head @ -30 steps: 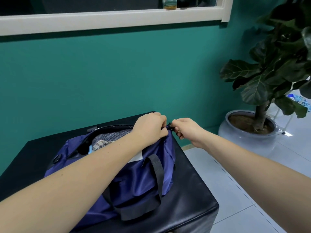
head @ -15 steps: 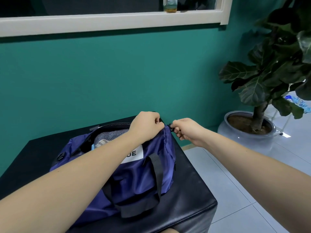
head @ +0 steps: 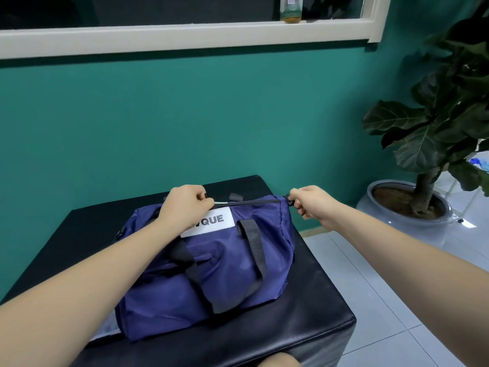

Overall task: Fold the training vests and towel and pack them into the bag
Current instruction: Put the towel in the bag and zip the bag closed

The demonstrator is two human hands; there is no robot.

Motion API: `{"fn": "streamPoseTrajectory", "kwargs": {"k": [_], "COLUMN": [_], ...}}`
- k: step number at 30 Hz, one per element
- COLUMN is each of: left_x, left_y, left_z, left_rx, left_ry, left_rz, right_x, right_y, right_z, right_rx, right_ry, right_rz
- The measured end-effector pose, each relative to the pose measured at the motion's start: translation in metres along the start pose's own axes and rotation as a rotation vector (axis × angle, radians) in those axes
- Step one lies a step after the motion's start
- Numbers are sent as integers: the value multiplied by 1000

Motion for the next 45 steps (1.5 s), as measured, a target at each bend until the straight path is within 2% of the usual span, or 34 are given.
{"fn": "streamPoseTrajectory", "kwargs": {"k": [5, 8, 10, 12, 14, 16, 20, 26, 31, 39, 45], "left_x": [-23, -33, -36, -37, -38, -40, -47, -63, -81, -105, -94], "left_y": [7, 11, 13, 16, 19, 22, 28, 33, 35, 47, 64], "left_z": [42, 55, 60, 63, 64, 63, 65, 85, 124, 200, 210], "left_rx": [-58, -72, -64, -55, -49, -44, -41, -59, -118, -332, -325], "left_ry": [-12, 15, 36, 61, 84, 103, 134, 115, 136, 246, 307], "left_rz": [-48, -61, -63, -61, -66, -66, -55, -94, -131, -157, -128], "right_x": [11, 20, 29, 48, 75, 105, 153, 174, 166, 177, 199], "right_y": [-3, -4, -2, 5, 12, 18, 23, 19, 14, 12, 43], "right_z": [5, 14, 23, 38, 54, 66, 76, 79, 75, 68, 73], "right_rx": [-34, -106, -269, -493, -644, -707, -757, -872, -822, -767, -843], "right_ry": [154, 409, 695, 864, 883, 866, 893, 1076, 1069, 1028, 996], "right_rz": [-78, -120, -192, -193, -53, 83, 168, 120, 110, 52, -194]}}
Point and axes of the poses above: each hand's wrist, its own y-axis away from the middle knuckle, its own x-axis out of the palm, z = x × y, the point moved 2 cm from there along -y, towards the middle knuckle, and after that the axes turned 6 degrees about -x, right-handed, at the moved point
